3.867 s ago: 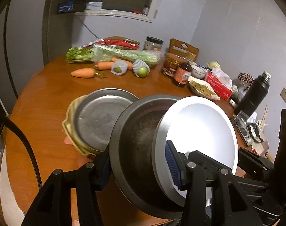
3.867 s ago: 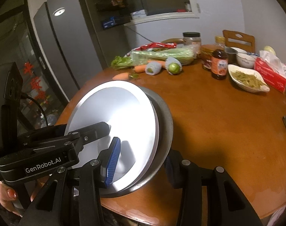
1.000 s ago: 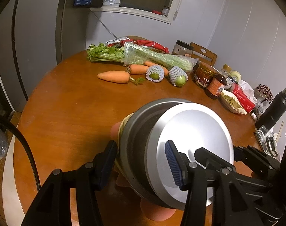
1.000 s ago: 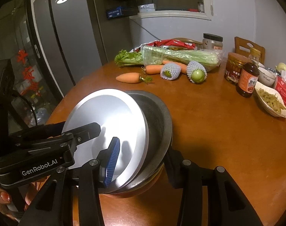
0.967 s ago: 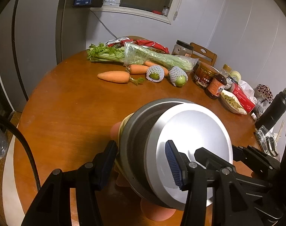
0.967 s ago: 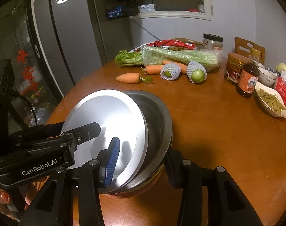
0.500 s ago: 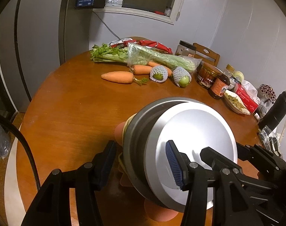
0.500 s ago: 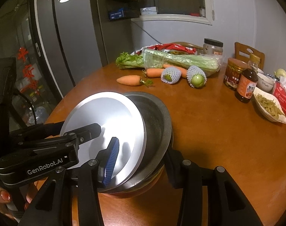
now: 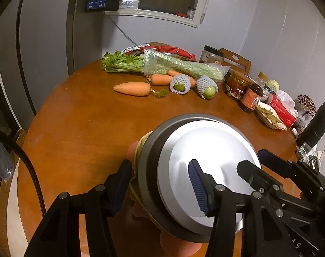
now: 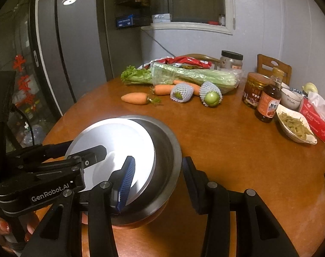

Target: Organize plates and bowls

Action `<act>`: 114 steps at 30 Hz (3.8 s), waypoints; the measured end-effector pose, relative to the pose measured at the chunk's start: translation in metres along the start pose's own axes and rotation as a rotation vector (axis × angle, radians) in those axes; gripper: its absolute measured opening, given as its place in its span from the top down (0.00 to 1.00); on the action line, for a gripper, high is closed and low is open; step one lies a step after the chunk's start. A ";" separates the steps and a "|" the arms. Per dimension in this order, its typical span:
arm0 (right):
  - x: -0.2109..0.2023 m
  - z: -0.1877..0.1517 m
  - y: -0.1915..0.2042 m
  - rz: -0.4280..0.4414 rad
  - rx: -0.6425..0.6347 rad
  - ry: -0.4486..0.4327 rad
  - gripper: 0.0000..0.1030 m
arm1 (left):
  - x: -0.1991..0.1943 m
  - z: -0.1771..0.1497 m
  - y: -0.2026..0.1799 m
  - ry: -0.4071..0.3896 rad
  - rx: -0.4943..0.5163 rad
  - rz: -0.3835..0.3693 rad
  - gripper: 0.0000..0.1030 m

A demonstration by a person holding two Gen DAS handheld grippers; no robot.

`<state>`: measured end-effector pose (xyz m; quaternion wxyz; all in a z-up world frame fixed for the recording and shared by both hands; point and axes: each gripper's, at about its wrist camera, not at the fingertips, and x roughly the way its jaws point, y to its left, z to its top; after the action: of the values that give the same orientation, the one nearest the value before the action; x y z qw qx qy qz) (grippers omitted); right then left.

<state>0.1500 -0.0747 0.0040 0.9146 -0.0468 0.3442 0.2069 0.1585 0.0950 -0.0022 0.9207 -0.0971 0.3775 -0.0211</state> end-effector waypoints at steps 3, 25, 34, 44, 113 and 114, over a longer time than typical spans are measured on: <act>-0.001 0.000 0.001 -0.001 -0.002 0.001 0.54 | -0.002 0.000 0.000 -0.007 0.001 -0.007 0.47; -0.005 0.000 0.001 0.005 0.004 -0.003 0.46 | -0.014 -0.002 0.000 -0.030 0.002 0.000 0.43; -0.003 -0.002 -0.001 -0.014 0.009 0.007 0.46 | -0.014 -0.002 0.001 -0.027 0.005 0.005 0.42; -0.010 0.001 -0.001 -0.019 0.008 -0.012 0.42 | -0.027 -0.003 0.000 -0.059 0.012 0.009 0.41; -0.116 -0.104 -0.009 -0.038 0.043 -0.050 0.33 | -0.087 -0.119 -0.040 -0.031 0.037 0.139 0.30; -0.116 -0.105 -0.008 -0.035 0.040 -0.048 0.33 | -0.087 -0.119 -0.039 -0.030 0.037 0.138 0.30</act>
<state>0.0111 -0.1456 -0.0008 0.9269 -0.0293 0.3253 0.1849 0.0148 0.0470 -0.0175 0.9272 -0.0540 0.3688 0.0371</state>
